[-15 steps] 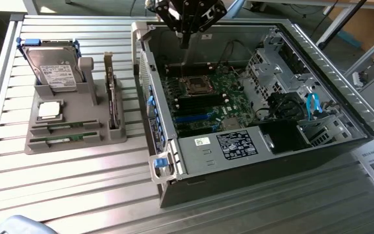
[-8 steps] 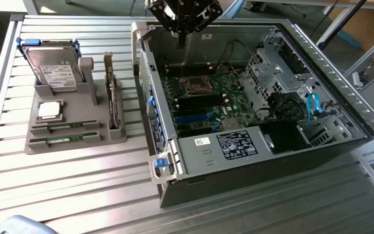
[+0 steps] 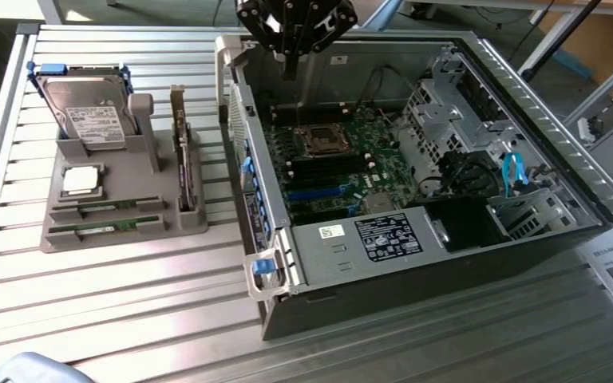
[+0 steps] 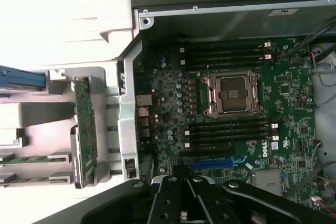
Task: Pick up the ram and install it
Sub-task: 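Reach for the ram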
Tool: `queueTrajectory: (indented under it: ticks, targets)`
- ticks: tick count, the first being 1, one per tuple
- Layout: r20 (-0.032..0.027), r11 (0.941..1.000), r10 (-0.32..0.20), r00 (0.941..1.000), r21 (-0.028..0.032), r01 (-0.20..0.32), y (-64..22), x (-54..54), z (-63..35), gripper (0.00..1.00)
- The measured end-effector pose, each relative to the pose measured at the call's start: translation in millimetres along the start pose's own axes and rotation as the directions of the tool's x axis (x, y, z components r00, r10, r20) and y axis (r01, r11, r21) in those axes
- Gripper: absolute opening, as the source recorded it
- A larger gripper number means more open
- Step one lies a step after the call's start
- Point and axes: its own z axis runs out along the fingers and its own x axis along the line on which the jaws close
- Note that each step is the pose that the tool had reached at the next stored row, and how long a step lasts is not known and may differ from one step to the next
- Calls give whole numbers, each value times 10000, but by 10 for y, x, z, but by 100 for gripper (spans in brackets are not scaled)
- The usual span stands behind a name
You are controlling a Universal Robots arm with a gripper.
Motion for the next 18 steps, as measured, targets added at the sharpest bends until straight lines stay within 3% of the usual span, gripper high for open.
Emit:
queueTrajectory:
  ticks: [18]
  targets:
    - [0, 10000, 1, 10000, 1, -1, -18, 241, -7, 10]
